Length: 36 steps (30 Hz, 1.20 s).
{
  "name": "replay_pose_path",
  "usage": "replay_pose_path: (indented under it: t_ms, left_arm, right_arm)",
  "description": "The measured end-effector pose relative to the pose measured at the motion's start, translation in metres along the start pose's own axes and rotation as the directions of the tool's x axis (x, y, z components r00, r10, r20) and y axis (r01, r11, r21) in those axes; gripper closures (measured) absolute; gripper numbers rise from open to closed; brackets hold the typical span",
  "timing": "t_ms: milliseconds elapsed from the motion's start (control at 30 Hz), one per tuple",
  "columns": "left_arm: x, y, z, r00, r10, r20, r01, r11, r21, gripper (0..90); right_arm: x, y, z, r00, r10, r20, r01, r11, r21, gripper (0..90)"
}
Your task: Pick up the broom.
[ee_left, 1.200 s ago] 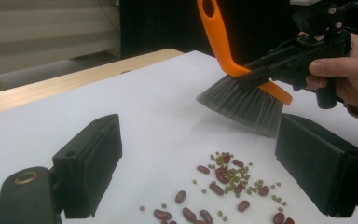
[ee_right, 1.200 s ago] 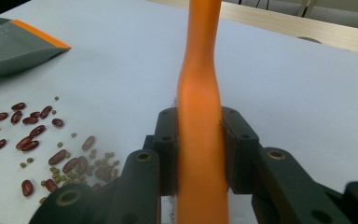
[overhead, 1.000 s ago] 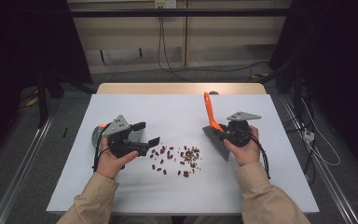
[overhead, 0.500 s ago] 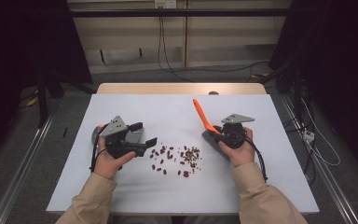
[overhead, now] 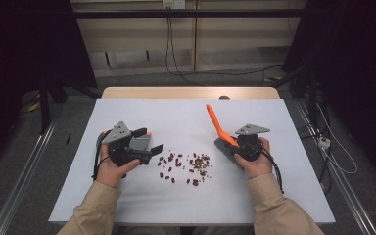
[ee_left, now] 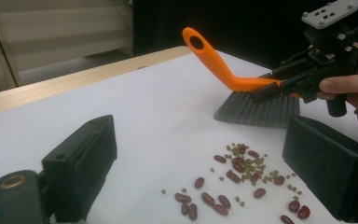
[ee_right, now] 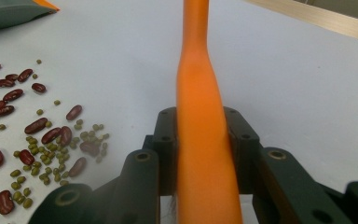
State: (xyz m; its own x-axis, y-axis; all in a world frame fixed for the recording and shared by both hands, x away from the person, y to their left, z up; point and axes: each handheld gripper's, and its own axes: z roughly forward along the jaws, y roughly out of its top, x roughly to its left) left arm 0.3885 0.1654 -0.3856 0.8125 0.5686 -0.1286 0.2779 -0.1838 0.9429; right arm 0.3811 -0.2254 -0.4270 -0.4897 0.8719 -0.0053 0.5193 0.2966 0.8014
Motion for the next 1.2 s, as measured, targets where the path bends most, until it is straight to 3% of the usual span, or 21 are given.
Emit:
replay_pose_path:
  t_ms: [267,500,733,1200]
  left_arm:
    - [0.008,-0.004,-0.016,0.9997,0.015,-0.021,-0.016,0.9999,-0.006,5.8]
    - [0.014,-0.011,-0.026,0.9988,0.035,-0.034,-0.034,0.9992,0.020,5.8]
    - [0.019,-0.016,-0.036,0.9987,0.032,-0.040,-0.032,0.9995,0.009,5.8]
    - [0.023,-0.026,-0.050,0.9982,0.046,-0.037,-0.045,0.9984,0.036,5.8]
  right_arm:
    - [0.014,-0.002,0.000,0.9987,0.000,0.051,0.001,1.000,-0.027,71.0]
    - [0.030,-0.003,0.001,0.9950,-0.014,0.099,0.017,0.999,-0.038,71.1]
    - [0.041,-0.003,0.003,0.9944,-0.019,0.104,0.023,0.999,-0.043,71.1]
    - [0.055,-0.003,0.006,0.9940,-0.033,0.104,0.038,0.998,-0.044,70.8]
